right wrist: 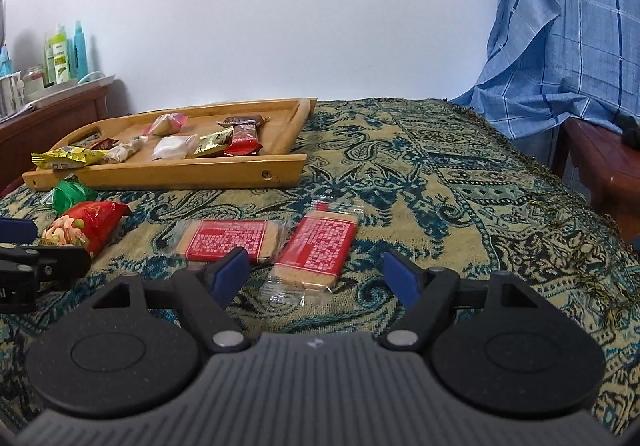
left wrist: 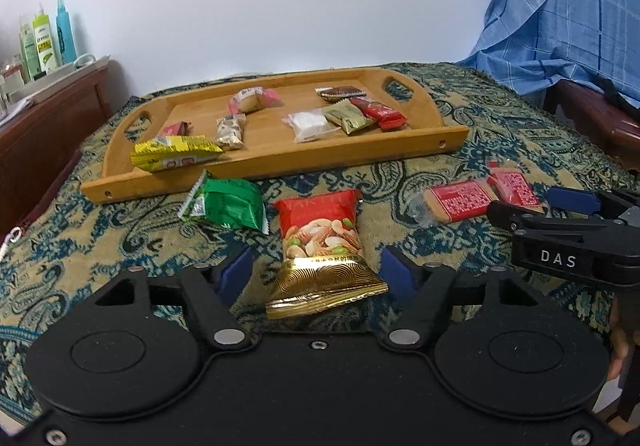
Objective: Organize snacks
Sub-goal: 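Grasp red-gold nut bag with left tool while right tool grasps red biscuit pack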
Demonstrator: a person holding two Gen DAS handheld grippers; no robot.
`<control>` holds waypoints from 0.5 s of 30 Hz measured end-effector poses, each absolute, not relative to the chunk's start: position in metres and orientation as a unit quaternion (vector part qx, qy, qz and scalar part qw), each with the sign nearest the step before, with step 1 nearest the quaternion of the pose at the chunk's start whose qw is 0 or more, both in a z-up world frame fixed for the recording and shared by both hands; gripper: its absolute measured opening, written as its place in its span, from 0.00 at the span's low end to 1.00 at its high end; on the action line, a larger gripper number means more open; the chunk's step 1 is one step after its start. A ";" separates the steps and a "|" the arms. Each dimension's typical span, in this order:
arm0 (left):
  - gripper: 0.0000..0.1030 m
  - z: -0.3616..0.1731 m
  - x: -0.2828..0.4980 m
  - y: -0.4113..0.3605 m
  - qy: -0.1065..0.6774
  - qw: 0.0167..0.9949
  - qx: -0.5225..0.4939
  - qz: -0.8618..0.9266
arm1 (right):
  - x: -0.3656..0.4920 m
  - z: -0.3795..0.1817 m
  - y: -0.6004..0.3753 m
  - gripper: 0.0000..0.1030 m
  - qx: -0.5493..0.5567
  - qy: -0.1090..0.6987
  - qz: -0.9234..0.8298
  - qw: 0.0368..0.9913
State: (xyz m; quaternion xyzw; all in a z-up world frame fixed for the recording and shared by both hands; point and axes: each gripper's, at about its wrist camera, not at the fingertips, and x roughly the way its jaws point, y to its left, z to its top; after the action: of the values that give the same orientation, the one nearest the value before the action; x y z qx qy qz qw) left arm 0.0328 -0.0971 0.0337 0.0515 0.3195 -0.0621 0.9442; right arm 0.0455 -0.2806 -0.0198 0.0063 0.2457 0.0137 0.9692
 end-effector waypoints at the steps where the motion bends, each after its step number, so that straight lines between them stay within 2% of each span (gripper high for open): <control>1: 0.65 0.033 0.033 -0.097 0.321 0.944 0.049 -0.062 | 0.045 -0.020 -0.280 0.82 0.007 0.244 0.012 0.970; 15: 0.53 0.028 0.044 -0.101 0.334 0.941 0.036 -0.050 | 0.049 -0.024 -0.276 0.71 0.002 0.236 -0.002 0.972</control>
State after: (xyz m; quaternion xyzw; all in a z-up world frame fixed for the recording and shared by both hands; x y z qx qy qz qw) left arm 0.0435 -0.1008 0.0284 0.0355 0.3338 -0.0502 0.9406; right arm 0.0494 -0.2759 -0.0239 0.0022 0.2360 -0.0021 0.9718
